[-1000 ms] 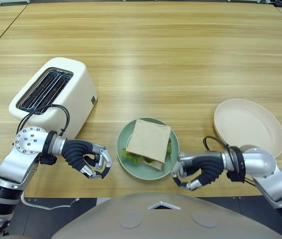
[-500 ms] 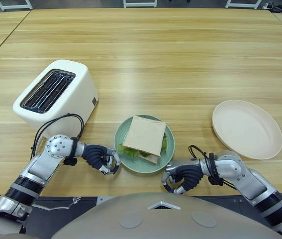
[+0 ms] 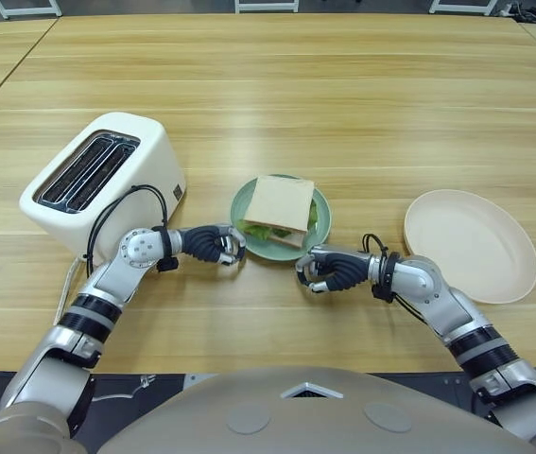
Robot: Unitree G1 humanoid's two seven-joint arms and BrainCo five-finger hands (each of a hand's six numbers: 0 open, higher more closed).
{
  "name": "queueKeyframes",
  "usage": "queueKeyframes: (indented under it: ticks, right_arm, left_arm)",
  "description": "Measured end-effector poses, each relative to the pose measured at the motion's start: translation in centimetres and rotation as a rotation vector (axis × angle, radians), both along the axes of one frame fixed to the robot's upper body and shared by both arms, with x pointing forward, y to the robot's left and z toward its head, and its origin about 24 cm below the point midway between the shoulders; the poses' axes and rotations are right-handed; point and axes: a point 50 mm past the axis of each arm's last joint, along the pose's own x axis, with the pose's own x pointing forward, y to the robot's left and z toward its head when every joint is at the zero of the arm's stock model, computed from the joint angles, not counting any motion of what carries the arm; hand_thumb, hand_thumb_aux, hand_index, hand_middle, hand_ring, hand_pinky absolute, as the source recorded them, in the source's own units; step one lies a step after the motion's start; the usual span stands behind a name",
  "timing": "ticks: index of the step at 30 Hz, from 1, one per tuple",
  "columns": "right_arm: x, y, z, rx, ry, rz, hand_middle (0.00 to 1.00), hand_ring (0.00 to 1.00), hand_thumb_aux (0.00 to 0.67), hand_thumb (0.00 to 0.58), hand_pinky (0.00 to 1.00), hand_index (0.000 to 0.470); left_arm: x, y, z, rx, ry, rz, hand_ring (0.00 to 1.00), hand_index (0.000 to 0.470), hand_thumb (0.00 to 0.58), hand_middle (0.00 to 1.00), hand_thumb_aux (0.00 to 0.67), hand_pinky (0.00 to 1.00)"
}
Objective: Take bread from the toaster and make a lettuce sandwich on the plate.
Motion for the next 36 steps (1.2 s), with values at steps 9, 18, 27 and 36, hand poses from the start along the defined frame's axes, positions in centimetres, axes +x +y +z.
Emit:
queueKeyframes:
  ticks: [9,18,27,36]
  right_arm:
    - [3.2,-0.2,1.0,0.088,-0.109,-0.175,0.0,0.0,0.0,0.0,0.0,0.0]
    - [0.8,-0.3,8.6,0.64,-0.122,-0.055,0.0,0.0,0.0,0.0,0.0,0.0]
    - [0.4,-0.7,13.6,0.827,-0.457,-0.274,0.0,0.0,0.0,0.0,0.0,0.0]
    - [2.9,-3.5,11.7,0.653,-0.913,-0.812,0.0,0.0,0.0,0.0,0.0,0.0]
  left_arm:
    - [1.4,-0.4,-0.2,-0.138,-0.008,0.085,0.0,0.0,0.0,0.0,0.0,0.0]
    - [1.7,1.8,8.8,-0.825,-0.343,0.243,0.0,0.0,0.0,0.0,0.0,0.0]
    - [0.0,2.4,11.2,-0.937,-0.702,0.552,0.0,0.0,0.0,0.0,0.0,0.0]
    - [1.9,1.3,6.9,-0.683,-0.711,0.626,0.0,0.0,0.0,0.0,0.0,0.0]
